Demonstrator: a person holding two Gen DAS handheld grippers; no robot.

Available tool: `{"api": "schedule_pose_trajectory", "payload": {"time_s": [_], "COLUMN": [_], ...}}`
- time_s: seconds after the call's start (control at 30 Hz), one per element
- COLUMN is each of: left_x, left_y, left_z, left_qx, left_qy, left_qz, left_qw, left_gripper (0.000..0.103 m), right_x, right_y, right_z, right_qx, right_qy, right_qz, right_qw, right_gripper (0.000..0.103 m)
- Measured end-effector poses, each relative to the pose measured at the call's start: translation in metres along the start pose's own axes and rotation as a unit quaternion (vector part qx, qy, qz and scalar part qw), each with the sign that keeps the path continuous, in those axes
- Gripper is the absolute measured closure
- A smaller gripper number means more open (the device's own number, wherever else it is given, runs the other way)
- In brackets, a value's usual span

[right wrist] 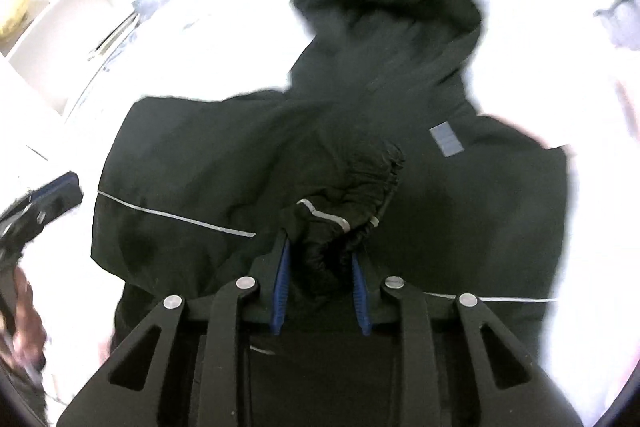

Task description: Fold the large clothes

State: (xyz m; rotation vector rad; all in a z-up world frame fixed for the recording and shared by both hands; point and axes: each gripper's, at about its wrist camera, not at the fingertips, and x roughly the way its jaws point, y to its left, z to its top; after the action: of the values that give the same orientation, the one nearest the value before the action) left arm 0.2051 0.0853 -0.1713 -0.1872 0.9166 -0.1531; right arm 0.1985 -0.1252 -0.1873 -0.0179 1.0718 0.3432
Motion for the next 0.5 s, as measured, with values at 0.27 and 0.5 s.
{"api": "schedule_pose_trajectory", "payload": {"time_s": [0.27, 0.5], "left_x": [0.08, 0.16], "left_y": [-0.029, -0.033], "left_z": [0.002, -0.029], "left_qx": [0.002, 0.013], "left_qy": [0.056, 0.12], "left_qz": [-0.033, 0.018], "left_qw": [0.9978, 0.9925], "left_gripper": [0.042, 0.042], "right_x": [-0.032, 0.057], "right_y": [-0.1, -0.151], "right_z": [-0.022, -0.067], "right_qx": [0.04, 0.109], "right_qy": [0.006, 0.093], "right_qz": [-0.131, -0.154], "right_qw": [0.991, 0.978], "right_gripper": [0.072, 0.07]}}
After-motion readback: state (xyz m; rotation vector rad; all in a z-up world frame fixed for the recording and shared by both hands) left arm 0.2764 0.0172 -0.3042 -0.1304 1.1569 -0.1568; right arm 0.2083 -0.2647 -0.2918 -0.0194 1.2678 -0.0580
